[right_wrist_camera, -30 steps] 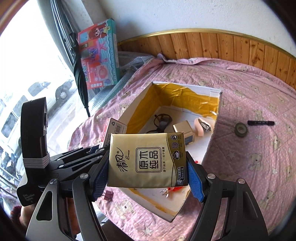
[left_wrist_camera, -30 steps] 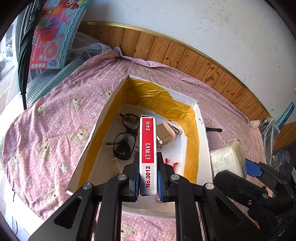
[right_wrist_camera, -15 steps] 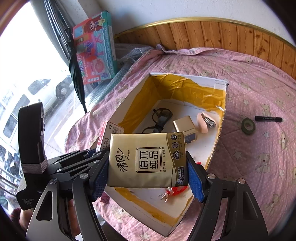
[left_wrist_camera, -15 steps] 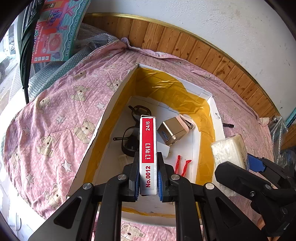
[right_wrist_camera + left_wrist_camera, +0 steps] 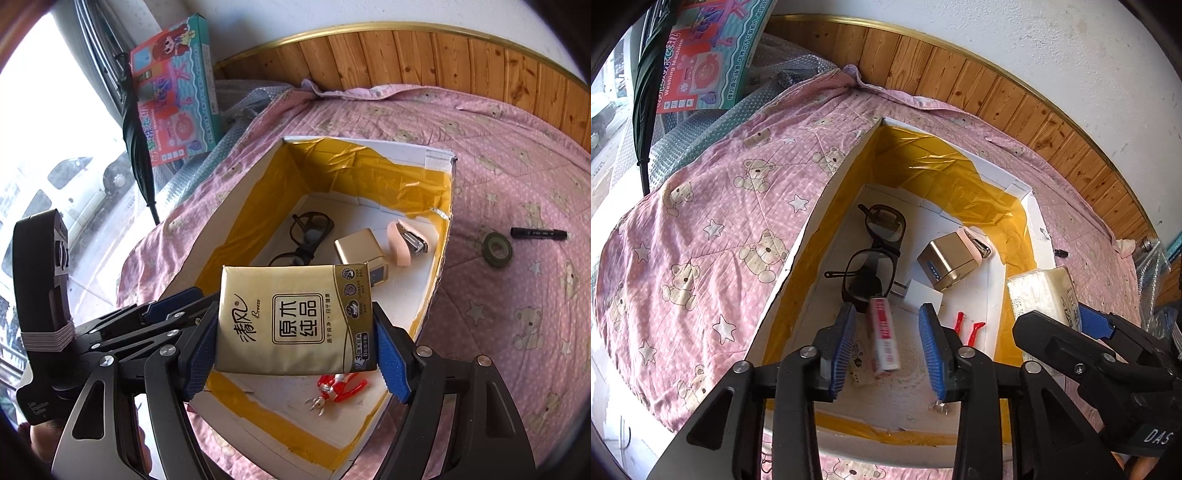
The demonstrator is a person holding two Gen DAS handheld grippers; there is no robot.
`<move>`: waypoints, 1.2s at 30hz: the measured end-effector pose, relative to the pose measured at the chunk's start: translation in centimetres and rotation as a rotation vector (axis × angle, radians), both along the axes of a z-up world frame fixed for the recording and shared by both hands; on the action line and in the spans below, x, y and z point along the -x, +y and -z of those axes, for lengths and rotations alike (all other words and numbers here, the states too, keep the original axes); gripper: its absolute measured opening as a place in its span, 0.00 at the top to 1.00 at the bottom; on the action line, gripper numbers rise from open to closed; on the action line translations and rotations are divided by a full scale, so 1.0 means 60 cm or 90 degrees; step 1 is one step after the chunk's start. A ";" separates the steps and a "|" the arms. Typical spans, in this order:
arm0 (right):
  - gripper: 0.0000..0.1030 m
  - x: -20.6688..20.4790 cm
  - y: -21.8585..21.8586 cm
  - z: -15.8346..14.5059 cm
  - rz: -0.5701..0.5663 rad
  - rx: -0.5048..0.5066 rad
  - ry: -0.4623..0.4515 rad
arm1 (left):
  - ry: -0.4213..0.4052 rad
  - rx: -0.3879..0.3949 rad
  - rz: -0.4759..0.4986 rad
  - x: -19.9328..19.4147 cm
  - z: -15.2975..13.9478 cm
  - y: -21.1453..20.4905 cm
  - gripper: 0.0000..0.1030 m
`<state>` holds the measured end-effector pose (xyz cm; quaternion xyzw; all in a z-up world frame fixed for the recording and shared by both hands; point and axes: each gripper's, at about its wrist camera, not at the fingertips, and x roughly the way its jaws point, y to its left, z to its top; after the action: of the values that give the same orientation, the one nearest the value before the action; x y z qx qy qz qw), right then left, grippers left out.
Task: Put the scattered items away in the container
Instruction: 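Open the left tool to drop the staples box while the right tool releases the tissue pack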
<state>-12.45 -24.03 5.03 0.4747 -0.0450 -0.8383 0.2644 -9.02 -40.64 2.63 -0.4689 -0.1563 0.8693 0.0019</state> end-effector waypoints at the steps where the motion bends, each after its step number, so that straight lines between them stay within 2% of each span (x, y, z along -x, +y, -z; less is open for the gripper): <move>1: 0.24 0.001 0.002 0.001 0.003 0.002 -0.001 | 0.001 0.000 -0.002 0.000 0.000 -0.001 0.59; 6: 0.24 0.005 0.012 0.007 0.016 0.017 -0.010 | -0.004 -0.006 -0.016 0.002 0.000 -0.012 0.58; 17: 0.24 -0.001 0.006 0.013 -0.007 0.020 0.004 | -0.006 -0.012 -0.009 0.003 -0.001 -0.001 0.57; 19: 0.24 -0.001 0.007 0.010 -0.011 0.033 -0.013 | -0.006 -0.012 -0.009 0.003 -0.002 0.000 0.57; 21: 0.23 -0.003 0.004 0.006 -0.019 0.026 0.018 | -0.005 -0.012 -0.008 0.004 -0.003 0.001 0.56; 22: 0.23 0.001 0.001 0.013 -0.016 0.002 0.010 | -0.006 -0.010 -0.009 0.005 -0.003 0.001 0.56; 23: 0.23 0.005 0.006 0.016 -0.012 0.010 -0.013 | -0.007 -0.012 -0.010 0.006 -0.003 -0.001 0.55; 24: 0.23 0.002 0.012 0.009 -0.016 0.042 -0.011 | -0.008 -0.014 -0.012 0.007 -0.003 -0.001 0.55; 26: 0.23 0.000 0.009 0.002 -0.017 0.013 0.023 | -0.004 -0.010 -0.008 0.006 -0.005 -0.001 0.55; 28: 0.23 0.006 0.016 0.009 -0.007 0.028 -0.003 | -0.006 -0.010 -0.011 0.007 -0.005 -0.002 0.55; 31: 0.23 0.004 0.025 0.002 0.004 0.034 0.001 | -0.004 -0.010 -0.009 0.007 -0.006 0.000 0.55; 36: 0.23 0.002 0.038 0.016 0.007 0.059 -0.045 | -0.005 -0.009 -0.006 0.007 -0.008 0.008 0.55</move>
<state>-12.59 -21.73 4.06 0.4913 -0.0956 -0.8192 0.2800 -9.42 -40.18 3.09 -0.4714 -0.1643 0.8665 0.0006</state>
